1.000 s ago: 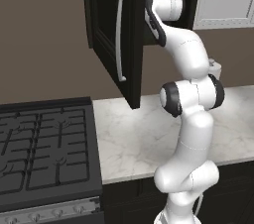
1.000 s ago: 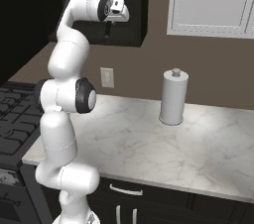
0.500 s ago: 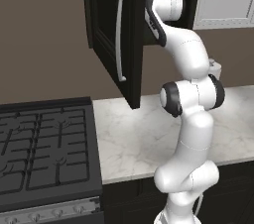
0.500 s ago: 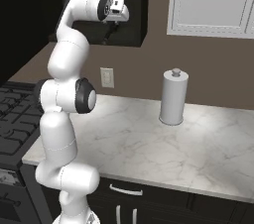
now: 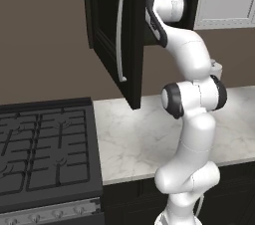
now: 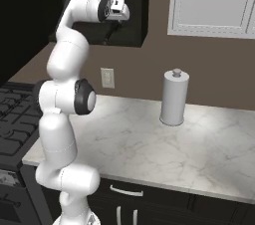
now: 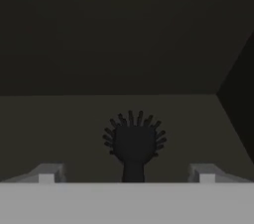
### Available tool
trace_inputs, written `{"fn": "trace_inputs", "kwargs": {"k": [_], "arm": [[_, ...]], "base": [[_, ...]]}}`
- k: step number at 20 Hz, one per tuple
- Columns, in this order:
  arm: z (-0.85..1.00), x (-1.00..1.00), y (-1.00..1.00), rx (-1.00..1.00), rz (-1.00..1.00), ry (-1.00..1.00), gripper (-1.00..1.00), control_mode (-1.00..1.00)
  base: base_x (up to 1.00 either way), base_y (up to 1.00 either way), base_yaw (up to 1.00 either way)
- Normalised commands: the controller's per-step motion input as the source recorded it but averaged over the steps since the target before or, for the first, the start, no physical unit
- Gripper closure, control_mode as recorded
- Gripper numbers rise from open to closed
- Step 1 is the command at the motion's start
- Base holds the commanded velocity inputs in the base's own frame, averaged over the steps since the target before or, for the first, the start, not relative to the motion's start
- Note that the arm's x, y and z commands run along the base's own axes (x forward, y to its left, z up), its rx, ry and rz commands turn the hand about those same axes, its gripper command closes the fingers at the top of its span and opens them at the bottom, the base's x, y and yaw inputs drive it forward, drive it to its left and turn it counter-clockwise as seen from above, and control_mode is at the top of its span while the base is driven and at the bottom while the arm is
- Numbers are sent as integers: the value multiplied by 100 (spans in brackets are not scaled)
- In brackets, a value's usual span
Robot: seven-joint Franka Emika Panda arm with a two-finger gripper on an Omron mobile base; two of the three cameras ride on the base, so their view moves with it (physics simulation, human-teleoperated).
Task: Pick up the dish brush and dish brush from the sink, and place them back in the cabinet, and close the cabinet door.
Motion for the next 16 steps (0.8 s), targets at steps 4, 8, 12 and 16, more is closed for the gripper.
{"fn": "trace_inputs", "kwargs": {"k": [4,8,12,16], "arm": [[-6,0,0,0,0,-16,-100,-100],[-11,0,0,0,0,-17,-100,-100],[-15,-8,0,0,0,-15,-100,-100],[-7,-18,0,0,0,-8,-100,-100]], "base": [[0,0,0],[0,0,0],[0,0,0],[0,0,0]]}}
